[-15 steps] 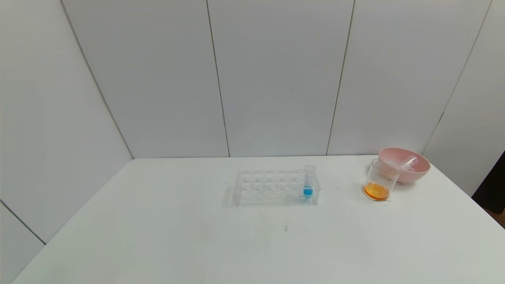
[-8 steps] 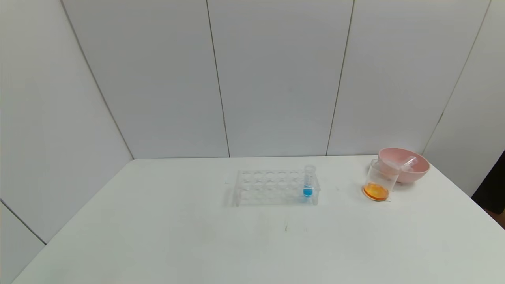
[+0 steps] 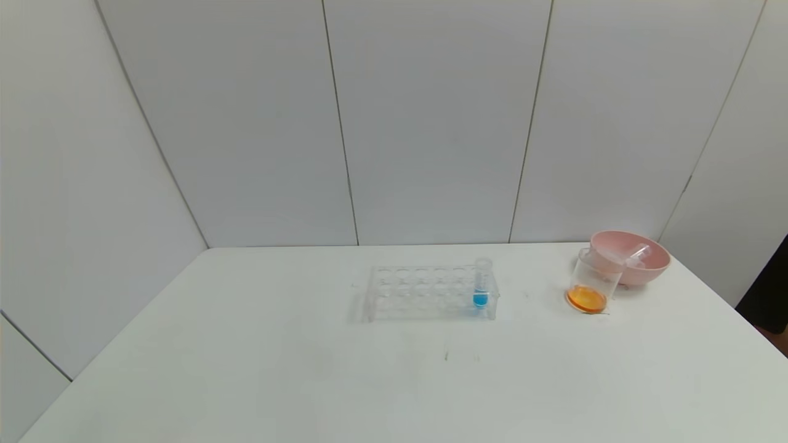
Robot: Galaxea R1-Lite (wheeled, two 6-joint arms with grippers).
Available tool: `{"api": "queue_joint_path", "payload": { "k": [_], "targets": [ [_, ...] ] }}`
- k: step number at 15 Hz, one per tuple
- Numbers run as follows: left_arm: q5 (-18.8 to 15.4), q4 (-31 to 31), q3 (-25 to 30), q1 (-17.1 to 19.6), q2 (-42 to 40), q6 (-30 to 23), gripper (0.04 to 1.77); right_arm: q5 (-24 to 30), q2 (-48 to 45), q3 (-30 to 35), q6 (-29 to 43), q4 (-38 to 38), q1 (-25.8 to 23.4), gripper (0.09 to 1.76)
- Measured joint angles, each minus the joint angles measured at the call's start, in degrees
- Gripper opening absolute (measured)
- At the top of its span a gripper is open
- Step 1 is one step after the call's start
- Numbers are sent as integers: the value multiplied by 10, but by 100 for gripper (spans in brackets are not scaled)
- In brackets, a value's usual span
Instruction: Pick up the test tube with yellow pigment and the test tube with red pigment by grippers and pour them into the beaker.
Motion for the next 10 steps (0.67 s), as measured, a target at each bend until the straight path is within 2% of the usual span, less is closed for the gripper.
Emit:
{"api": "queue_joint_path", "payload": {
  "k": [3,7,10],
  "targets": [
    [0,0,0,0,0,0,172,66,-21,15,-3,2,-44,170],
    [0,0,0,0,0,0,172,116,-103,80,-4,-2,-35,170],
    [0,0,0,0,0,0,172,127,-143,151,15,-40,-32,170]
  ]
}}
